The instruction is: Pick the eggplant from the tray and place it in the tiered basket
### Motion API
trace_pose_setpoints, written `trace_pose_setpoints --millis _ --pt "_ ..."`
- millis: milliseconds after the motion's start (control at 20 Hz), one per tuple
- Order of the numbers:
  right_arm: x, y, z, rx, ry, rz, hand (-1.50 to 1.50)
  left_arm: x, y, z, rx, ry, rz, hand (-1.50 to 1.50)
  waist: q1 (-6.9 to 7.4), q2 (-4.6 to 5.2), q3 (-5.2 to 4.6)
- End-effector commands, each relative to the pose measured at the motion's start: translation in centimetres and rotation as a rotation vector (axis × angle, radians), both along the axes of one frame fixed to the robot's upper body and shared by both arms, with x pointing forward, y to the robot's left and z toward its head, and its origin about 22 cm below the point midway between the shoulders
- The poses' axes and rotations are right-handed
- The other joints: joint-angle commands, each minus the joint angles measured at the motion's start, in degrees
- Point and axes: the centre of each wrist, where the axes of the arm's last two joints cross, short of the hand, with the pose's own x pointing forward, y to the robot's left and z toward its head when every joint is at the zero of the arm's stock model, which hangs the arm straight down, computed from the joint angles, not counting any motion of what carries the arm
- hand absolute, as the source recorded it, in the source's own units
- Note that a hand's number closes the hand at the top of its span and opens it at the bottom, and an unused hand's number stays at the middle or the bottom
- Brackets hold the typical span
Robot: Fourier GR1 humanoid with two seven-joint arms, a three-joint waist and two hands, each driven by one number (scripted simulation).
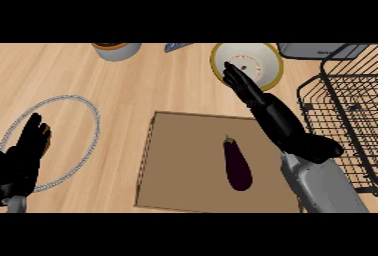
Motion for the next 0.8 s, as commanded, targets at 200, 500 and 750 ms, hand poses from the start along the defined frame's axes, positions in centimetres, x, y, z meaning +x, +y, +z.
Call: trace_pose_setpoints --millis 200,500,750 --pt "1.8 -5.6 3.4 -0.176 -0.095 -0.539 1.50 -1.9 -3.4 -4.1 0.036 0.050 -0.087 0.00 -3.60 -0.11 -0.12" --pt "-0.1 -10.5 -1.2 -0.015 0.089 -1.206 -1.50 -3.0 -4.7 -5.7 -0.009 0.088 -0.091 0.00 -8.13 -0.64 -0.09" --pt "-5.9 -6.4 0.6 -0.041 0.040 -1.189 -1.50 -2.9 -6.5 -6.0 -0.008 0.062 -0.156 0.00 -3.28 -0.26 0.01"
